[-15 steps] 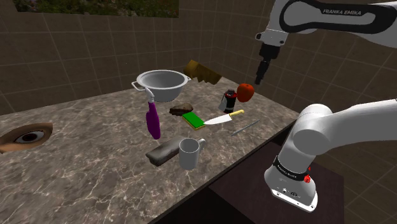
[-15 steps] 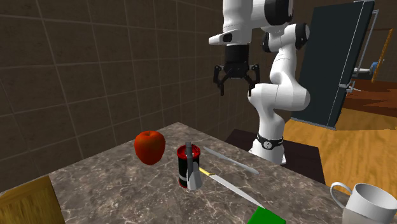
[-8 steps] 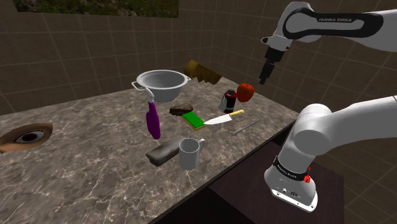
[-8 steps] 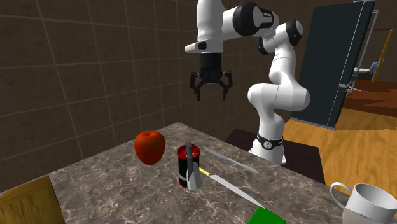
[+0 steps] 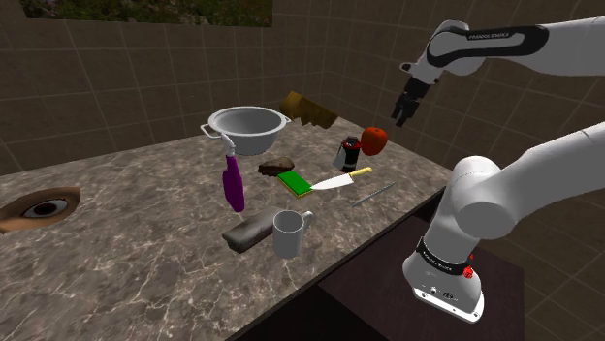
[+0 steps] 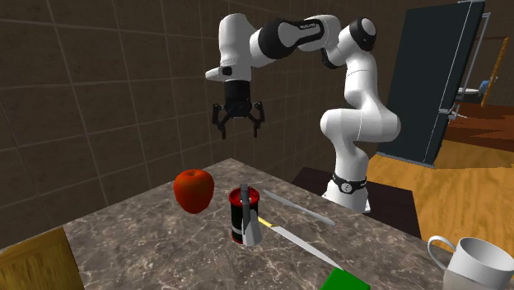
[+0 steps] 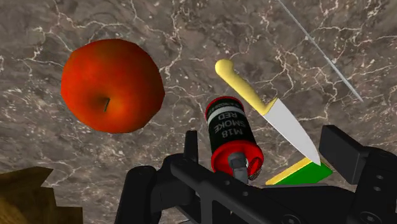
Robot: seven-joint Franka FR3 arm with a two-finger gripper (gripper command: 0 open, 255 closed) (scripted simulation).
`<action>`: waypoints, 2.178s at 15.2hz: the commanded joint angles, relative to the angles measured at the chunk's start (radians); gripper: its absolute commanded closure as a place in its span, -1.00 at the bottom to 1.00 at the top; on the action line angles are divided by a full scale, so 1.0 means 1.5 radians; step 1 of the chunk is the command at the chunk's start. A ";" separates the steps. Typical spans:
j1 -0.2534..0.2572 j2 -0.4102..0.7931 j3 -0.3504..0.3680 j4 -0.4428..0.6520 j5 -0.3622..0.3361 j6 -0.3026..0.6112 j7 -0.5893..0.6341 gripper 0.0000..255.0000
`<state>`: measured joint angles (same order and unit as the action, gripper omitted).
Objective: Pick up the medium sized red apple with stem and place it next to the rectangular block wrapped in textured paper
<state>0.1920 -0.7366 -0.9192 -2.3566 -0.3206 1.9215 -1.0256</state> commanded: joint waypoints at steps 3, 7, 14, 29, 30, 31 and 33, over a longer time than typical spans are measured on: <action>0.111 0.055 -0.141 0.075 0.024 0.039 -0.124 -1.00; 0.274 0.083 -0.311 0.173 0.053 0.053 -0.233 -1.00; 0.445 0.047 -0.465 0.257 0.038 0.066 -0.292 -1.00; 0.466 0.041 -0.488 0.233 0.028 0.103 -0.285 1.00; 0.466 0.041 -0.488 0.233 0.028 0.103 -0.285 1.00; 0.466 0.041 -0.488 0.233 0.028 0.103 -0.285 1.00; 0.466 0.041 -0.488 0.233 0.028 0.103 -0.285 1.00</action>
<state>0.8915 -0.6744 -1.6516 -2.0073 -0.2782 2.0757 -1.4538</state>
